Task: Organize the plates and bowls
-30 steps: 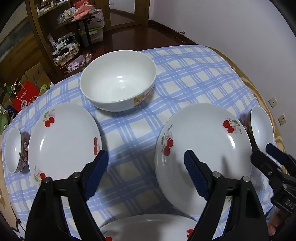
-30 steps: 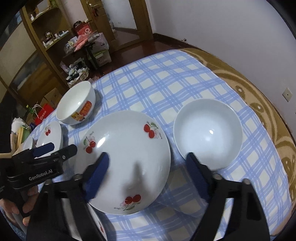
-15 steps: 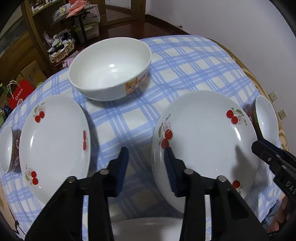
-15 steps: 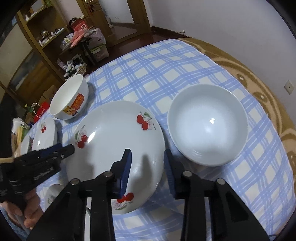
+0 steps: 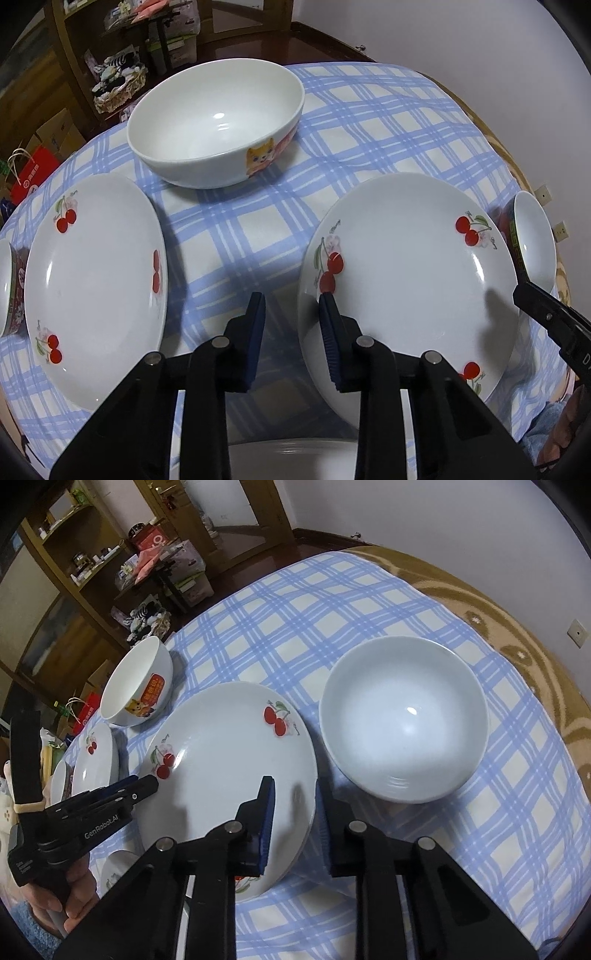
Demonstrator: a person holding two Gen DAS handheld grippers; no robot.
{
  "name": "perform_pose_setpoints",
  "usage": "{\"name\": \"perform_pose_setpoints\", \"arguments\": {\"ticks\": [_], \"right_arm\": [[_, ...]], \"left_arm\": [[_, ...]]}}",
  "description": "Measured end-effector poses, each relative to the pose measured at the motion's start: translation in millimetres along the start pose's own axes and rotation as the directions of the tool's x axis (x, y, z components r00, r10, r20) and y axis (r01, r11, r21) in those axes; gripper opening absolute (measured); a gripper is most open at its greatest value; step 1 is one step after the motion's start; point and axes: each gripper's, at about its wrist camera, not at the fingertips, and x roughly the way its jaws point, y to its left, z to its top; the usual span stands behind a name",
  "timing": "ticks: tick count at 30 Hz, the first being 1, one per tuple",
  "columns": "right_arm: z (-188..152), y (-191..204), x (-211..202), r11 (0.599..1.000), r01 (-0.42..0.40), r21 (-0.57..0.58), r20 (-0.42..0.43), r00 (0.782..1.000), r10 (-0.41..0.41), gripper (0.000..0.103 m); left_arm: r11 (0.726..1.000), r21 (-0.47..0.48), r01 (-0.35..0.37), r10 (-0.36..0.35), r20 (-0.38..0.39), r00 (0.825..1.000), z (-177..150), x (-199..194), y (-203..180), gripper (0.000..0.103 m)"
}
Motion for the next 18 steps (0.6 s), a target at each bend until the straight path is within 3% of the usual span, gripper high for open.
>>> {"name": "perform_pose_setpoints", "arguments": {"ticks": [9,11,18], "right_arm": [[-0.9,-7.6,11.8,1.000,-0.013,0.021,-0.010,1.000,0.013,0.022],[-1.7,-8.9,16.6,0.999,-0.028,0.028,-0.018,0.999,0.029,0.013],[-5.0,-11.7,29.4,0.997,-0.062,0.046,-0.023,0.998,0.063,0.012]], "left_arm": [[0.999,0.015,0.033,-0.033,-0.004,0.999,4.3,9.8,-5.3,0.021],[0.999,0.010,0.039,-0.039,-0.004,0.999,5.0,11.8,-6.2,0.020],[0.994,-0.034,0.108,-0.108,0.005,0.994,4.8,13.3,3.0,0.018]]}}
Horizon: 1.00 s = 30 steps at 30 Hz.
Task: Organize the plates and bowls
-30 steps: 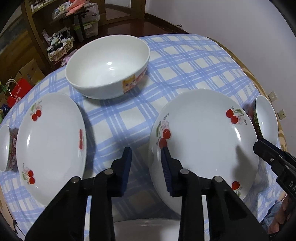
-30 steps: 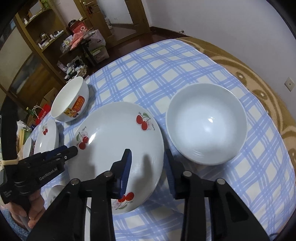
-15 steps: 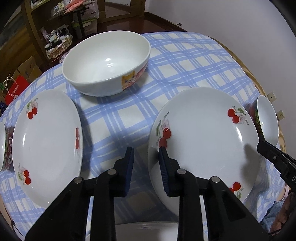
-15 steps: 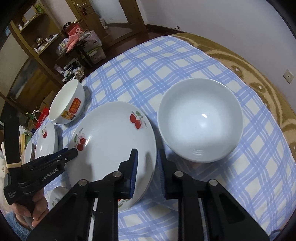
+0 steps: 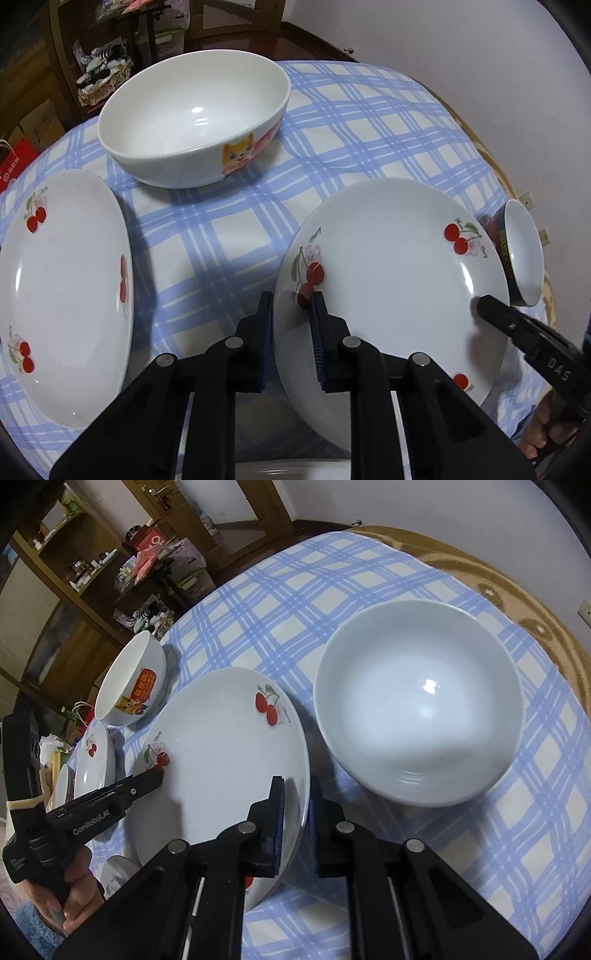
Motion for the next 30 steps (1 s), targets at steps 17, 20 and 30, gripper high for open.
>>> {"name": "perform_pose_setpoints", "arguments": {"ticks": [17,20,30], "right_arm": [[-17.2,20.8,-22.6,0.998,0.017,-0.066,0.034,0.999,-0.015,0.010],[-20.7,23.9,-30.8,0.998,0.000,-0.067,0.037,0.999,0.003,0.010],[-38.3,45.6,-59.7,0.995,-0.042,-0.093,0.050,0.998,0.047,0.009]], "left_arm": [[1.000,-0.022,-0.022,0.022,0.006,1.000,-17.7,-32.8,8.7,0.016],[1.000,-0.024,-0.017,0.017,0.009,1.000,-23.9,-42.5,11.1,0.016],[0.999,-0.014,-0.037,0.037,0.031,0.999,-52.7,-88.5,20.3,0.016]]}}
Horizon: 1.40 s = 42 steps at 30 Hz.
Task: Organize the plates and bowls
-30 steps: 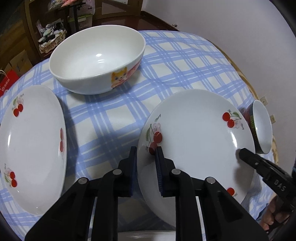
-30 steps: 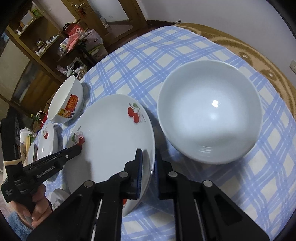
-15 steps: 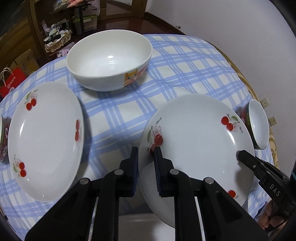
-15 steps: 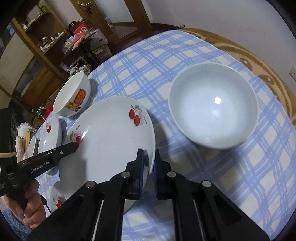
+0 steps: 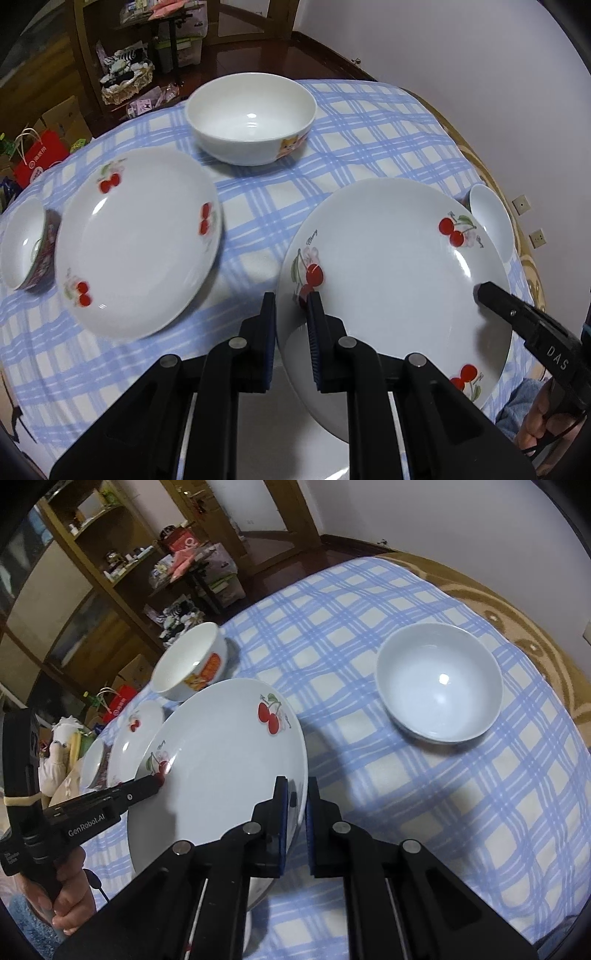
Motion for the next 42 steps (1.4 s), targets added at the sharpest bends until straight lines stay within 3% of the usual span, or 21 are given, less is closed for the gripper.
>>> {"name": "perform_pose_setpoints", "arguments": {"ticks": [10,21,42], "right_arm": [[-25.1,36.6,-19.3,0.997,-0.013,-0.071,-0.004,1.000,0.012,0.009],[-56.9,72.0,-20.2,0.989,-0.021,-0.149,-0.042,0.999,0.015,0.009],[-88.8,76.0,10.5,0.982,-0.008,-0.190,-0.164,0.986,-0.023,0.010]], "left_arm": [[0.999,0.004,-0.053,0.053,0.021,0.998,-29.0,-41.4,18.5,0.016],[0.993,-0.064,-0.102,0.102,-0.011,0.995,-66.6,-60.5,48.8,0.016],[0.988,-0.112,-0.102,0.092,-0.093,0.991,-106.0,-26.7,69.0,0.016]]}}
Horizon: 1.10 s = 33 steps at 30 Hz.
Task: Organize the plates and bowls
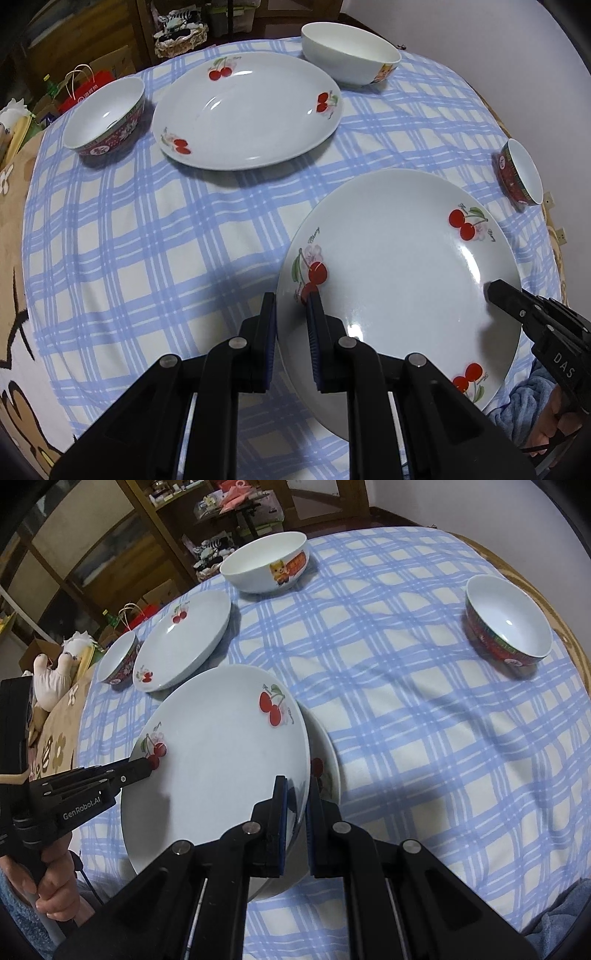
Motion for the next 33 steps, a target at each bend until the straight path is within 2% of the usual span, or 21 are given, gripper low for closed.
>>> {"name": "perform_pose_setpoints", "arguments": {"ticks": [17,26,33], "right_arm": [[-2.4,-2.0,13.0,1.000,0.007,0.005,-0.039,0.999,-0.007,0.010],[-5.5,-3.8,16.9,0.999,0.035,0.010,-0.043,0.998,-0.035,0.010],[-5.8,-2.4,16.6,0.999,0.049,0.007,-0.040,0.998,-0.049,0.010]], "left_arm": [[1.000,-0.019,0.008,-0.008,0.009,1.000,-4.9,11.4,2.2,0.016],[0.999,-0.026,0.037,-0.037,-0.014,0.999,-7.0,20.3,3.5,0.015],[0.998,-0.027,0.057,-0.057,-0.002,0.998,-8.9,20.3,6.7,0.015]]}}
